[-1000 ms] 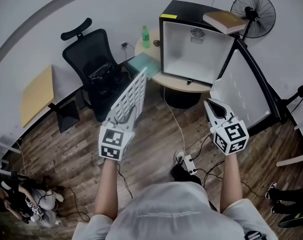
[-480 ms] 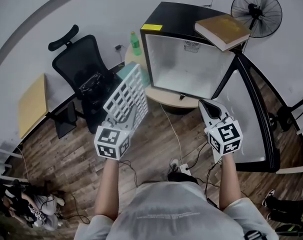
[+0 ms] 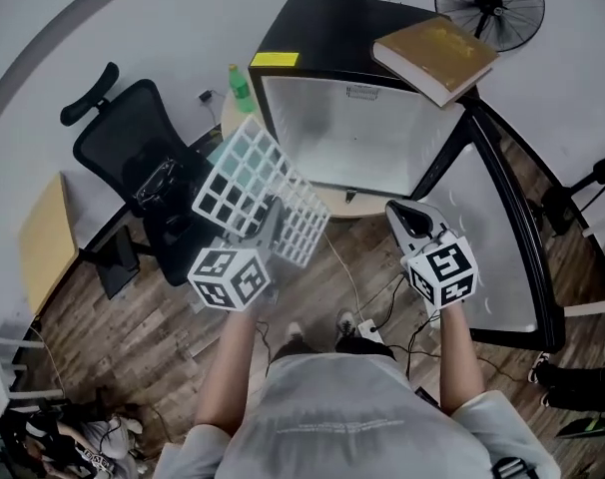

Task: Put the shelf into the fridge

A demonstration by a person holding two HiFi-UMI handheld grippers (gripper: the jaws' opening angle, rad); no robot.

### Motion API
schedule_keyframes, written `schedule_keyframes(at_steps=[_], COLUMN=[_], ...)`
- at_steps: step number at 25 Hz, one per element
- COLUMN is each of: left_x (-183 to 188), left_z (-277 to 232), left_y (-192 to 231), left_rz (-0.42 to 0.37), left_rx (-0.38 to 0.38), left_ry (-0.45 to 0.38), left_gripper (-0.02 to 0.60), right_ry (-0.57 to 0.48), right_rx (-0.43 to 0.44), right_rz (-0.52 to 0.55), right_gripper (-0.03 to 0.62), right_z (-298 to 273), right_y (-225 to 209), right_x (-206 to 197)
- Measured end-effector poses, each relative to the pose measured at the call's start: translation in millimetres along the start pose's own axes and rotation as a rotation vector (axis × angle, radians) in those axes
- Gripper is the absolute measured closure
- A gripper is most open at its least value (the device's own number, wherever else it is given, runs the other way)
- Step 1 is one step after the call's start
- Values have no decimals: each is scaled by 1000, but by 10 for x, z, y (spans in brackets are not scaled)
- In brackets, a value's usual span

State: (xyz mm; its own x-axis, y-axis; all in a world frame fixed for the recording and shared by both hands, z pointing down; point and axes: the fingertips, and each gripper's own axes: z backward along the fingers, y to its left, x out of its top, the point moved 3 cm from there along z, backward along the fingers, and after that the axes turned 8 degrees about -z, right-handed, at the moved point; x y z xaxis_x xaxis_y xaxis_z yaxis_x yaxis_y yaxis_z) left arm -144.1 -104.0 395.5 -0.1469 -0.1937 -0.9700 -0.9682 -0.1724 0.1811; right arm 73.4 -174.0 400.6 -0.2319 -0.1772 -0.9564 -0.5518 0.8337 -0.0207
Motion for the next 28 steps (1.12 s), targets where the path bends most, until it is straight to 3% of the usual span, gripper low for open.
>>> schedule_keyframes(at_steps=[5, 12, 15, 19, 22, 28], left_x=[-11, -160, -212, -298, -362, -389], left_z=[-345, -795, -928, -1065, -1093, -1133], left_y=[155, 129, 105, -10, -69, -95], left_rz=[331, 688, 810, 981, 1078, 1147], left_rx=[-110, -241, -269, -302, -306, -275], left_ry=[-63, -62, -57, -60, -64, -85], left_gripper=[545, 543, 545, 543, 543, 545], right_ry=[22, 80, 126, 147, 159, 223], right_rx=[-30, -62, -79, -118, -143, -163], right_rz=[-11, 11, 40, 76, 94, 137], right_gripper=[579, 575, 485, 470, 462, 444], right_z=[-100, -214, -211, -142, -88, 42], right_y=[73, 180, 197, 181, 184, 185], right_x=[13, 6, -11, -8, 10, -14])
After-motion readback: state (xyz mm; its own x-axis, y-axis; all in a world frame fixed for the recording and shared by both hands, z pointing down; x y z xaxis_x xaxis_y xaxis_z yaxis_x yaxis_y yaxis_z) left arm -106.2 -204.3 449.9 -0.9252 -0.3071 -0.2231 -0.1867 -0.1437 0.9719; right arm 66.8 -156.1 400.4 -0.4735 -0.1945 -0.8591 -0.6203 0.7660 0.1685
